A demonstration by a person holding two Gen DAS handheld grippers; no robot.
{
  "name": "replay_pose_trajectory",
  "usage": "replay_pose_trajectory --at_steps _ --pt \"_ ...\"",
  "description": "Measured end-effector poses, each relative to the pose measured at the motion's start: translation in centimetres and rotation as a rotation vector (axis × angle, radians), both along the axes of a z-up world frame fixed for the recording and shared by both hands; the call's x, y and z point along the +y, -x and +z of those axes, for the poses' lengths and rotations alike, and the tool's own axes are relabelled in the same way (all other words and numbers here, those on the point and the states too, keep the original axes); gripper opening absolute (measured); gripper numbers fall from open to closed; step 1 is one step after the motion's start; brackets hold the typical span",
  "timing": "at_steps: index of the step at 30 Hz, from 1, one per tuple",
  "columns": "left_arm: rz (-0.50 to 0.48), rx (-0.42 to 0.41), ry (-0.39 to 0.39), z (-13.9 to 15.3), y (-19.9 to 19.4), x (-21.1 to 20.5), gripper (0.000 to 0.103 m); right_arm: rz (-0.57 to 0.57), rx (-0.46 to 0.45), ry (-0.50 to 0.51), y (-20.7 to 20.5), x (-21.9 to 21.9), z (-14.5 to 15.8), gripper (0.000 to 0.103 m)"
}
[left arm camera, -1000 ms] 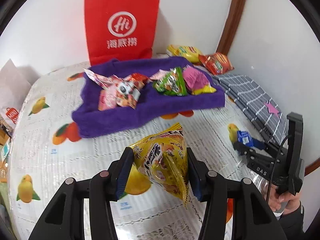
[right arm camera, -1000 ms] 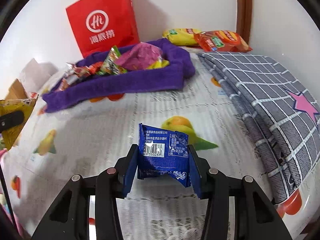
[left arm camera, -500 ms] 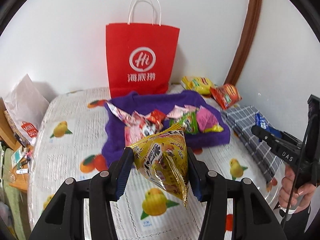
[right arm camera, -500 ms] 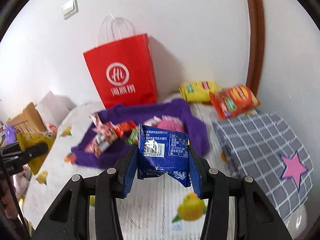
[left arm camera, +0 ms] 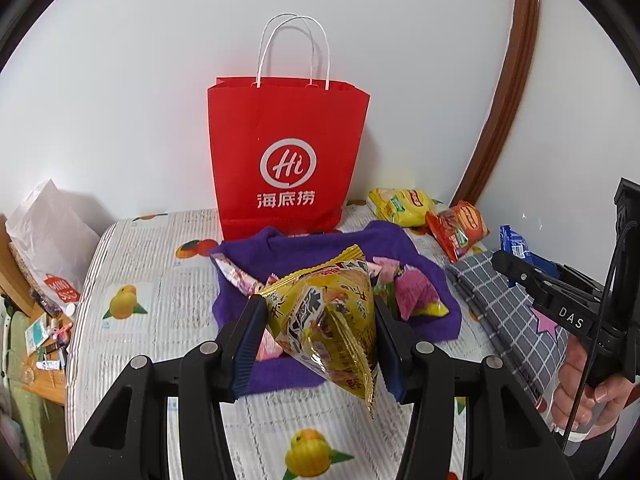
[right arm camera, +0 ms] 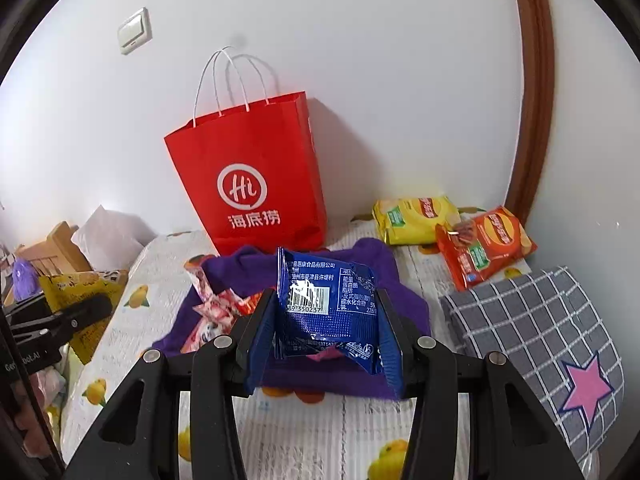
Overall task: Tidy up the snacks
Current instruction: 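Carry the blue packet in the right gripper over the towel while the left carries the yellow bag there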
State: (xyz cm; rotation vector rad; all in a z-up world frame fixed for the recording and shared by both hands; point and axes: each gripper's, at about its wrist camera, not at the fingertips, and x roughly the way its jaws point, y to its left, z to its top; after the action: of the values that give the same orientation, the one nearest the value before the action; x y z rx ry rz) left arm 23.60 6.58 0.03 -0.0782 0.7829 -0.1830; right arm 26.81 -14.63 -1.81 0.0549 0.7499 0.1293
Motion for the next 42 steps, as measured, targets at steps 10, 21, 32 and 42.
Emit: replay_pose_trajectory --at_steps 10,21,32,42 --pt "0.043 0.004 -0.004 -0.2 -4.6 0.4 0.049 0.067 0.002 -0.004 -4.4 2.5 0.1 0.047" --pt "0.090 0.041 0.073 -2.1 -10.2 2.9 0.049 0.104 0.127 -0.103 -11.3 4.1 -3.0 0.047" --pt "0.165 0.107 0.079 -5.2 -12.8 6.6 0.049 0.167 0.289 -0.103 -15.3 6.2 -9.0 0.047" --pt "0.164 0.147 0.078 -6.7 -13.6 6.5 0.049 0.234 0.398 -0.039 -16.4 7.5 -12.5 0.048"
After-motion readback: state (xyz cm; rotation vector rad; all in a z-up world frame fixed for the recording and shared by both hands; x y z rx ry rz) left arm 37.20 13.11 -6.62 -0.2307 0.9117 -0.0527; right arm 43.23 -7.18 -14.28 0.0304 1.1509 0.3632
